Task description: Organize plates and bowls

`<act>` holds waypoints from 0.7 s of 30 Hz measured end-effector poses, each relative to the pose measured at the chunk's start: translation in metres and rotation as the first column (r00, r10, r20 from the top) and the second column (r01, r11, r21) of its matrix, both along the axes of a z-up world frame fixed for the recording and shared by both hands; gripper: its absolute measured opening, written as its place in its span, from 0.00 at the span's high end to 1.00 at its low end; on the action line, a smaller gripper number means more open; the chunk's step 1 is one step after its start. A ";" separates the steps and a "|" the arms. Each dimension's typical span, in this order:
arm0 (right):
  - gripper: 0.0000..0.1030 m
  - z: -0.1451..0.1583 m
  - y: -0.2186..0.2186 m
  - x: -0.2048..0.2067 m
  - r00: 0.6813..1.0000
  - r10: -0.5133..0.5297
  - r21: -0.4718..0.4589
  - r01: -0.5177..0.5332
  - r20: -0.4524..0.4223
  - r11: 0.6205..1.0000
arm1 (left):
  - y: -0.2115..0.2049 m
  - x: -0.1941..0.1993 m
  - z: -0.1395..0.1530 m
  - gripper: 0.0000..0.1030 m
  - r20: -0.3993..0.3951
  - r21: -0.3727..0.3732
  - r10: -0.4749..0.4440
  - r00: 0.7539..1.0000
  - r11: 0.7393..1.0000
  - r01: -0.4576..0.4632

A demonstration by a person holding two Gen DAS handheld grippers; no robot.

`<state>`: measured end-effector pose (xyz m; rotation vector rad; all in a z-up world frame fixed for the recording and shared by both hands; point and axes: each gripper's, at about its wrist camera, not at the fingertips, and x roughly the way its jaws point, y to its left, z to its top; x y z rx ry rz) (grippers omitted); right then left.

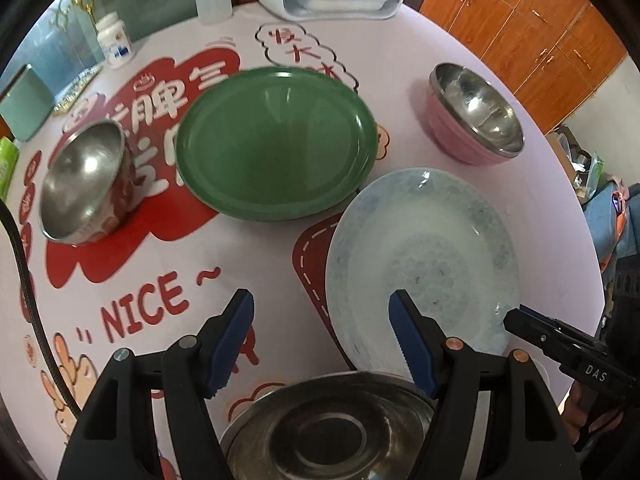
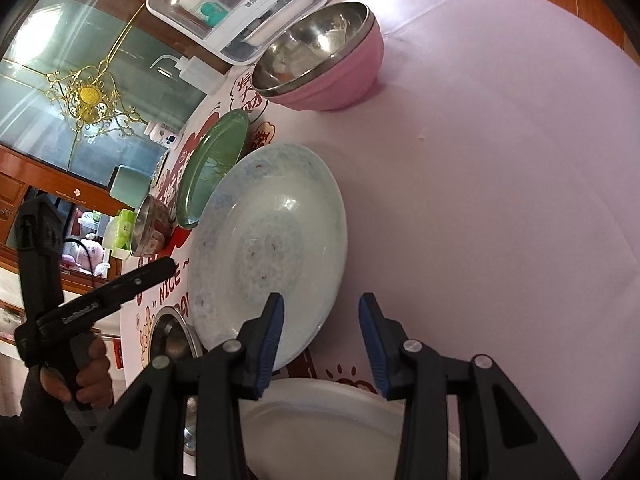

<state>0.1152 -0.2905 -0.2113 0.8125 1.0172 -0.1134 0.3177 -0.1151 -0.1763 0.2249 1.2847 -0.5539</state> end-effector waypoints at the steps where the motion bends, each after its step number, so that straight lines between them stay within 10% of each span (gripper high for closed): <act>1: 0.67 -0.002 -0.001 0.000 1.000 -0.001 0.007 0.001 -0.001 1.000 | -0.001 0.001 -0.004 0.33 -0.010 0.000 0.000 1.000 1.000 0.000; 21: 0.84 -0.019 -0.014 0.005 0.999 -0.051 0.117 0.048 0.015 0.992 | -0.014 0.012 -0.035 0.49 -0.088 -0.010 -0.006 0.996 1.000 0.005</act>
